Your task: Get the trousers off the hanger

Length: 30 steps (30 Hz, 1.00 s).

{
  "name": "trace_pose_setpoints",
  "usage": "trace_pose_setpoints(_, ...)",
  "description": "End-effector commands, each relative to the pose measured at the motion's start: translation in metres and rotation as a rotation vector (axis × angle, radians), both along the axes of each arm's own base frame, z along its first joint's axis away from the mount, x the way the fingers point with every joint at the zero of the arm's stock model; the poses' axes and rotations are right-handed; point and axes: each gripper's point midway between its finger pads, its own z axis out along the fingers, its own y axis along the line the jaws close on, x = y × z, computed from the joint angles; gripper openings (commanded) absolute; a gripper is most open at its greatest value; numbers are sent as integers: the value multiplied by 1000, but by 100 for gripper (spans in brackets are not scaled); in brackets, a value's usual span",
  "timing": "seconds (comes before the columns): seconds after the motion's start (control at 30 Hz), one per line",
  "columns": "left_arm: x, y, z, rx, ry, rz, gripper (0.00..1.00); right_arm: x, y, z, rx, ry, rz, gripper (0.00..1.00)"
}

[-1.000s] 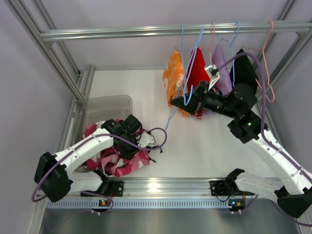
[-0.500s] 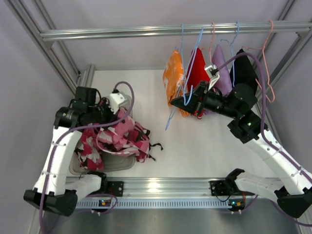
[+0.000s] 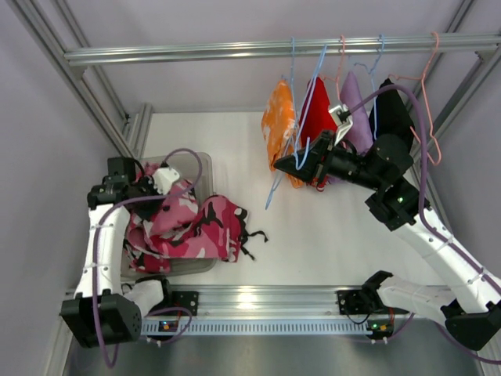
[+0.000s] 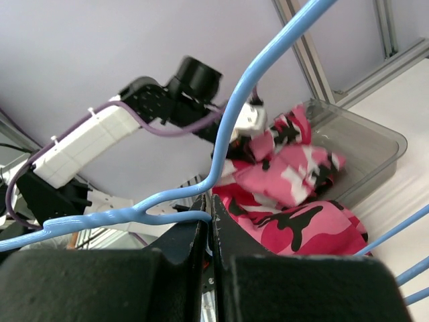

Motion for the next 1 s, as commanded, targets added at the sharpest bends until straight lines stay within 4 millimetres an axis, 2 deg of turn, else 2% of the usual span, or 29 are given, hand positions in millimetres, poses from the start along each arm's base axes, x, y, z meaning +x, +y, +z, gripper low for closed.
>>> trace_pose_setpoints(0.0, -20, 0, -42, 55, 82, -150, 0, -2, -6, 13, 35, -56, -7, 0)
trace_pose_setpoints(0.07, -25, -2, -68, 37, 139, -158, 16, -2, -6, 15, 36, -59, -5, 0)
trace_pose_setpoints(0.1, -24, -2, -73, 30, 149, -151, 43, -2, -6, 15, 35, -62, -4, 0)
trace_pose_setpoints(0.13, -23, -4, -76, 11, 164, -144, 55, -3, -6, 16, 36, -63, -4, 0)
trace_pose_setpoints(0.2, -18, -16, -60, -64, 134, -165, 75, -3, -7, 17, 31, -66, -7, 0)
trace_pose_setpoints(0.23, -17, -21, -47, -91, 104, -185, 80, -4, -8, 19, 32, -71, -9, 0)
trace_pose_setpoints(0.27, -16, -27, -34, -110, 69, -226, 82, -5, -9, 20, 32, -77, -9, 0)
trace_pose_setpoints(0.3, -20, -40, -6, -172, 14, -273, 83, -5, -10, 20, 30, -78, -16, 0)
trace_pose_setpoints(0.37, -24, -54, 24, -213, -62, -362, 85, -6, -11, 21, 30, -86, -20, 0)
trace_pose_setpoints(0.4, -31, -69, 48, -274, -109, -415, 85, -6, -12, 21, 32, -90, -25, 0)
trace_pose_setpoints(0.53, -55, -98, 96, -385, -187, -547, 88, -7, -15, 19, 30, -91, -33, 0)
trace_pose_setpoints(0.6, -58, -104, 106, -424, -184, -559, 94, -8, -17, 20, 33, -104, -40, 0)
trace_pose_setpoints(0.67, -63, -111, 103, -418, -156, -591, 96, -8, -18, 14, 14, -82, -45, 0)
trace_pose_setpoints(0.7, -66, -113, 94, -398, -125, -612, 97, -7, -19, 13, 14, -82, -50, 0)
trace_pose_setpoints(0.73, -73, -118, 73, -359, -59, -647, 97, -6, -19, 13, 14, -83, -54, 0)
trace_pose_setpoints(0.83, -85, -138, 49, -308, -17, -726, 98, 1, -27, 12, 18, -73, -97, 0)
trace_pose_setpoints(0.87, -78, -139, 35, -258, -20, -732, 98, 8, -32, 10, 16, -56, -131, 0)
trace_pose_setpoints(0.9, -81, -150, 30, -235, -11, -787, 98, 10, -36, 9, 15, -49, -149, 0)
trace_pose_setpoints(0.97, -72, -155, 26, -173, -9, -797, 98, 18, -48, 9, 19, -38, -198, 0)
